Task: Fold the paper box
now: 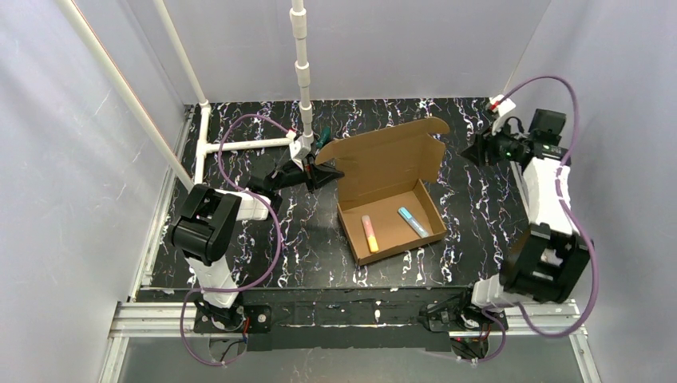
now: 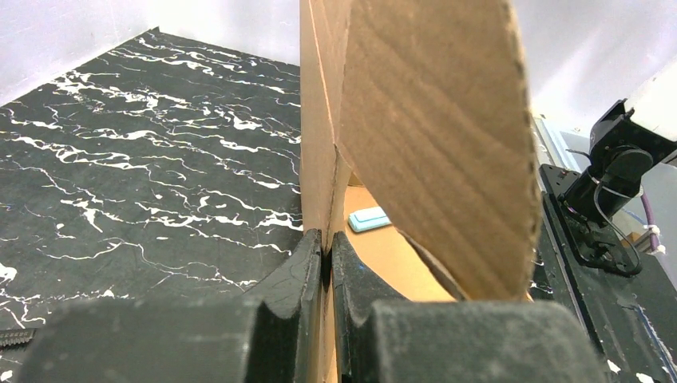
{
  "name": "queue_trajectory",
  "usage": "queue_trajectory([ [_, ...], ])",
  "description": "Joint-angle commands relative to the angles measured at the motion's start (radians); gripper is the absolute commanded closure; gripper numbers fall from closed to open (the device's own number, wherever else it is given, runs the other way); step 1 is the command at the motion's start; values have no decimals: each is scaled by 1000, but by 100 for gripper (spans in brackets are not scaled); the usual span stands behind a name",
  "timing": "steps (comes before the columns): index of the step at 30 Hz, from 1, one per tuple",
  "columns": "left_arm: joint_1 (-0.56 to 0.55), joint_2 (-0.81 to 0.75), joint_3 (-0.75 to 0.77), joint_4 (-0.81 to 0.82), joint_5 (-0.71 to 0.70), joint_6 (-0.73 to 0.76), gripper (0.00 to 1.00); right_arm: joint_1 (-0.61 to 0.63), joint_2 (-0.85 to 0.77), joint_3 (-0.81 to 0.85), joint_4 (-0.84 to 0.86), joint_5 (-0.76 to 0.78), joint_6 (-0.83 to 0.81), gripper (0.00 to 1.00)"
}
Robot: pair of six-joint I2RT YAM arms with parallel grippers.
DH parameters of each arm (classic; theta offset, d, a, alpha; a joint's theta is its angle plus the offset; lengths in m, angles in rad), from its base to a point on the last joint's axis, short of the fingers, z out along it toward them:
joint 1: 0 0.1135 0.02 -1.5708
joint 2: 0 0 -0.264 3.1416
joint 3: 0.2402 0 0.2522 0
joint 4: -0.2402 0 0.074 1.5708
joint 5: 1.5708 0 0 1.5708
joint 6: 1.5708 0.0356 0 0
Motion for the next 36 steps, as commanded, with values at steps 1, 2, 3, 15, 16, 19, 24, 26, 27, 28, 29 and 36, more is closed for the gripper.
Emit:
queue_trajectory([
  [1,3,-61,-7,12,14,24,100,74,133,26,120,-39,-76,47],
  [2,3,-62,-7,12,13,22,100,91,160,41,95,-58,-96,49],
  [3,3,-63,-8,12,11,21,100,107,179,48,87,-81,-99,50],
  [15,-1,-63,2,12,27,5,100,282,152,-101,199,-260,-138,22],
  [16,-3,-62,4,12,28,2,100,282,160,-111,240,-262,-123,22],
  [19,-1,-56,10,12,35,-2,100,281,184,-141,299,-317,-178,22],
  [24,1,-42,24,14,49,-17,100,270,182,-157,308,-369,-333,21],
  [26,11,-52,16,12,29,-10,100,229,165,-103,125,-422,-458,20],
  [27,18,-56,11,12,19,-4,100,202,154,-71,-5,-449,-562,17],
  [28,27,-56,10,11,12,-4,100,174,145,-43,-198,-460,-693,14],
  [29,34,-54,10,12,11,-6,100,146,137,-15,-306,-462,-792,12],
  [36,45,-35,58,12,64,-27,100,-49,177,72,-730,-430,-1169,10],
])
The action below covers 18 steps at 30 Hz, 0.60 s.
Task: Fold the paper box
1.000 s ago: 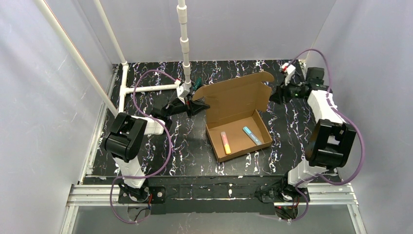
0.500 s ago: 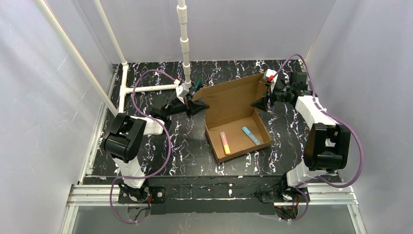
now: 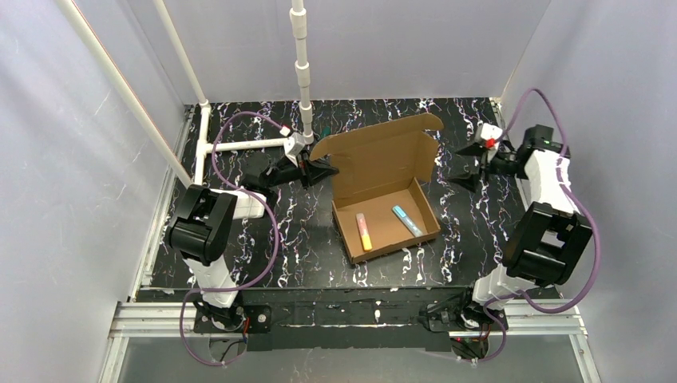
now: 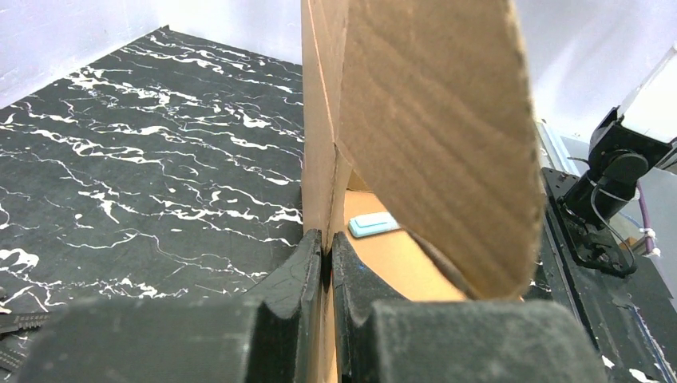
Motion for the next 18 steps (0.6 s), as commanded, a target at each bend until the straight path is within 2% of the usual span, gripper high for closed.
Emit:
queue_trajectory([
  [1,9,-27,60,22,49,-3,100,-76,25,77,-333,-10,-290,11],
  [3,13,-27,73,19,76,-4,100,-83,66,107,-235,20,-170,21],
  [4,15,-26,78,18,94,-5,100,-83,84,114,-136,29,-55,29],
  [6,18,-21,92,18,120,-13,100,-71,113,104,132,51,201,38],
  [8,19,-11,106,18,139,-25,100,-32,133,77,368,85,424,41],
  [10,18,0,118,19,148,-34,100,18,156,67,472,74,504,39],
  [13,18,3,122,19,151,-37,100,59,203,100,430,-47,462,31],
  [15,19,2,122,18,155,-35,100,91,229,142,223,-86,287,23],
  [18,19,11,126,19,161,-35,100,145,275,188,-61,-103,-22,19],
])
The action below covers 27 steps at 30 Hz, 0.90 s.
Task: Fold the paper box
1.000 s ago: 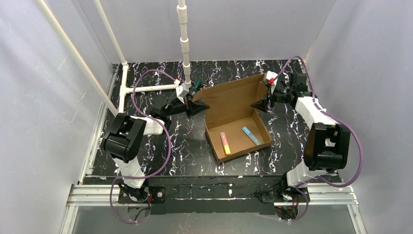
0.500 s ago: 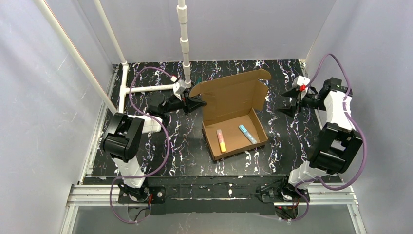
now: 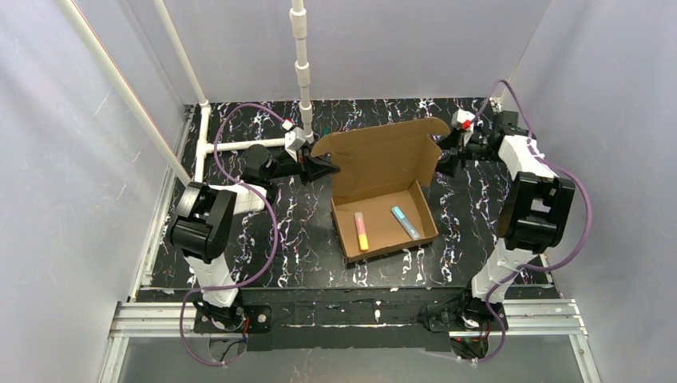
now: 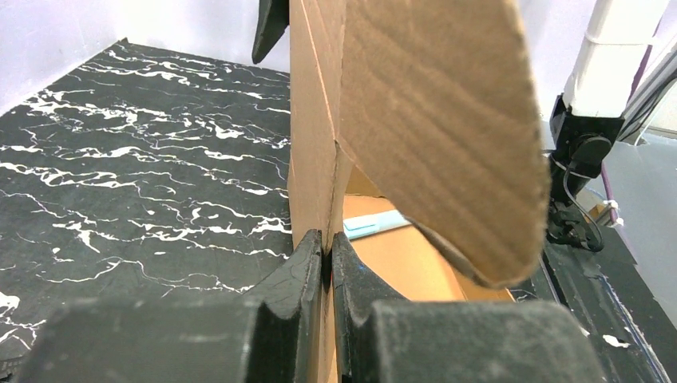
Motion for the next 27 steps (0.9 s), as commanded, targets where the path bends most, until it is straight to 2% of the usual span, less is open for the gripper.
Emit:
queue_trajectory([
  [1,5,-2,38,28,38,-3,100,66,59,105,-416,-108,-418,19],
  [3,5,4,44,28,39,-6,100,79,118,162,-693,-159,-679,20],
  [4,5,6,47,28,40,-7,100,82,144,185,-747,-184,-686,21],
  [8,6,-1,46,28,35,-5,100,95,148,177,-753,-181,-696,22],
  [11,3,3,50,32,31,-5,100,120,155,174,-753,-186,-683,26],
  [16,-4,9,58,34,25,-9,100,155,195,187,-753,-223,-671,45],
  [23,-6,12,59,34,21,-6,100,155,205,183,-753,-189,-706,72],
  [26,-5,19,65,34,21,-9,100,155,204,183,-753,-173,-715,99],
  [27,-6,21,67,34,21,-11,100,155,202,180,-753,-169,-721,99],
])
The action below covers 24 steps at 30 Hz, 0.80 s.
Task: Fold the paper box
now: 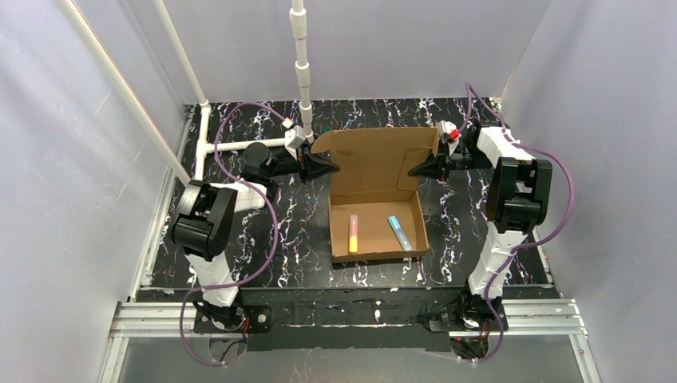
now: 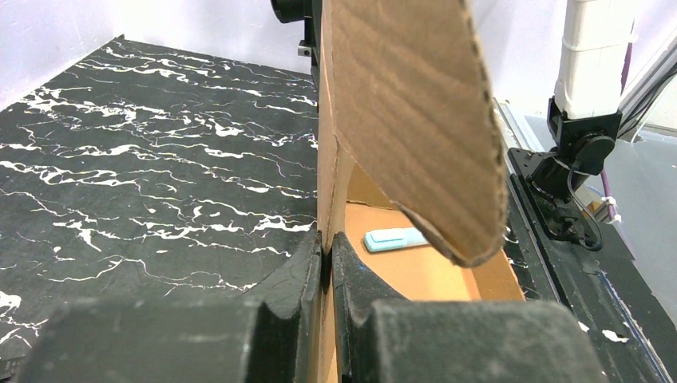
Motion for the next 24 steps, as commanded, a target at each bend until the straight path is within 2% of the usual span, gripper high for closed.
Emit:
queue_trajectory([
  [1,-12,1,44,37,-1,-1,100,11,-5,15,-28,7,-51,99],
  [7,-8,-2,54,34,-8,-13,98,10,-33,16,-27,73,-79,99],
  [9,-5,1,65,33,-16,-25,85,7,-37,29,-27,97,-79,99],
  [12,0,12,96,33,-5,-65,71,5,-40,47,-13,147,-75,99],
  [14,0,16,115,31,7,-102,66,5,-52,47,21,182,-43,99],
  [16,-1,13,115,31,18,-123,65,5,-81,25,66,219,-7,98],
  [20,0,-23,49,30,30,-116,65,7,-171,-74,164,290,42,85],
  [24,-1,-60,-25,30,25,-102,65,7,-226,-141,176,323,32,73],
])
